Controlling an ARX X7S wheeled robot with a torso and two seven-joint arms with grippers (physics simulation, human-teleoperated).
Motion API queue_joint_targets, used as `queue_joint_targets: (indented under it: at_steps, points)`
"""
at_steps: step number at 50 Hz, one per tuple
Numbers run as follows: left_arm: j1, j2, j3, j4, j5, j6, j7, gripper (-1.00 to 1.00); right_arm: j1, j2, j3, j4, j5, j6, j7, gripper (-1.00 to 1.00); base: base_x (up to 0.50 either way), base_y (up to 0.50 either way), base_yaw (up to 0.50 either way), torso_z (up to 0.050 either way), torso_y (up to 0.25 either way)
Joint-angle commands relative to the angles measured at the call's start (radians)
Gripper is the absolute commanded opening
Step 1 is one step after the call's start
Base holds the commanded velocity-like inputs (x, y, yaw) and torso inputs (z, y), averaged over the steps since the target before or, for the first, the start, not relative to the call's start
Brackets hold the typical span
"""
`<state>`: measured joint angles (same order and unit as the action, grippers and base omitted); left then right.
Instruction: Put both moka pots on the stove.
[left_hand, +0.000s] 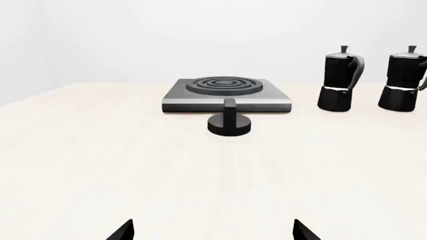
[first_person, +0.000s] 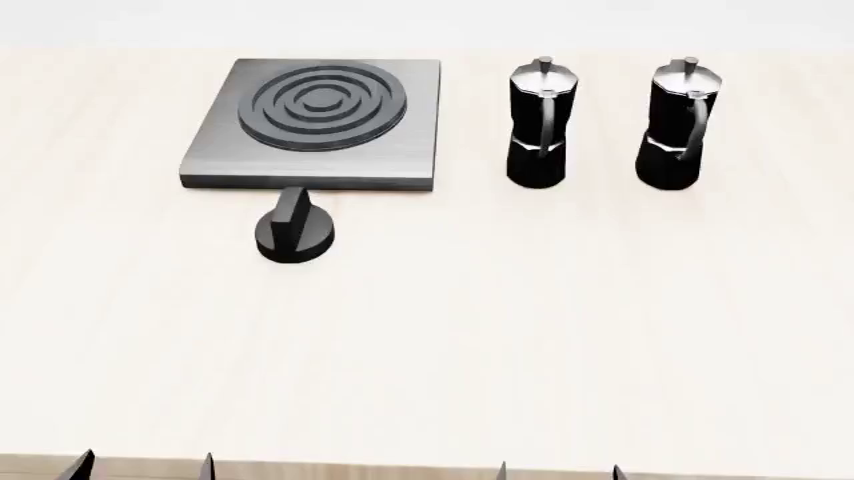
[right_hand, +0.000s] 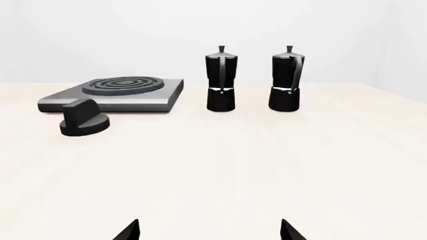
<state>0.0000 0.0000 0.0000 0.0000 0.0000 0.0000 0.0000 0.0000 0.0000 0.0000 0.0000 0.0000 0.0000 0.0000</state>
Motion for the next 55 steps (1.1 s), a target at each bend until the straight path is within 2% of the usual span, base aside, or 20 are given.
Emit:
queue_joint_targets:
  at_steps: [1,15,20,28,30,35,36,37,41,43,55]
  points:
    - [-0.005,-0.016,0.019,-0.021,-0.016,0.017,-0.018,1.00,-0.001,0.014,-0.017,-0.006,0.014,0.004,0.017,1.00,0.00,0.00,0.00,0.000,0.000]
    - [0.068,-0.057,0.063,0.123,-0.036,0.012,-0.070,1.00,0.003,0.053,-0.065,0.028,0.033,-0.086,0.063,1.00,0.00,0.00,0.00,0.000,0.000]
    - [0.115,-0.075,0.087,0.222,0.017,0.026,-0.100,1.00,0.007,0.062,-0.077,0.060,0.050,-0.173,0.056,1.00,0.00,0.00,0.00,0.000,0.000]
    - [0.164,-0.096,0.102,0.362,0.004,-0.006,-0.101,1.00,0.019,0.068,-0.091,0.127,0.068,-0.346,0.054,1.00,0.00,0.00,0.00,0.000,0.000]
    - [0.092,-0.084,0.117,0.249,0.009,0.064,-0.105,1.00,0.022,0.073,-0.097,0.138,0.061,-0.374,0.054,1.00,0.00,0.00,0.00,0.000,0.000]
    - [0.145,-0.089,0.134,0.462,0.030,-0.035,-0.122,1.00,0.028,0.078,-0.106,0.165,0.060,-0.436,0.058,1.00,0.00,0.00,0.00,0.000,0.000]
    - [0.150,-0.090,0.136,0.485,0.031,-0.050,-0.124,1.00,-0.122,0.057,-0.143,0.015,-0.019,-0.286,0.108,1.00,0.00,0.00,0.00,0.000,0.000]
    - [0.163,-0.092,0.136,0.533,0.045,-0.065,-0.133,1.00,-0.226,0.003,-0.182,-0.135,-0.089,-0.136,0.072,1.00,0.00,0.00,0.00,0.000,0.000]
    - [0.178,-0.099,0.133,0.602,0.032,-0.094,-0.137,1.00,-0.217,0.036,-0.196,-0.735,-0.083,0.459,0.104,1.00,0.00,0.00,0.00,0.000,0.000]
    - [0.184,-0.103,0.133,0.621,0.033,-0.094,-0.141,1.00,-0.223,0.044,-0.197,-1.035,-0.080,0.454,0.110,1.00,0.00,0.00,0.00,0.000,0.000]
    - [0.196,-0.124,0.140,0.647,0.032,-0.069,-0.164,1.00,-0.280,0.003,-0.176,-1.047,-0.127,0.339,0.059,1.00,0.00,0.00,0.00,0.000,0.000]
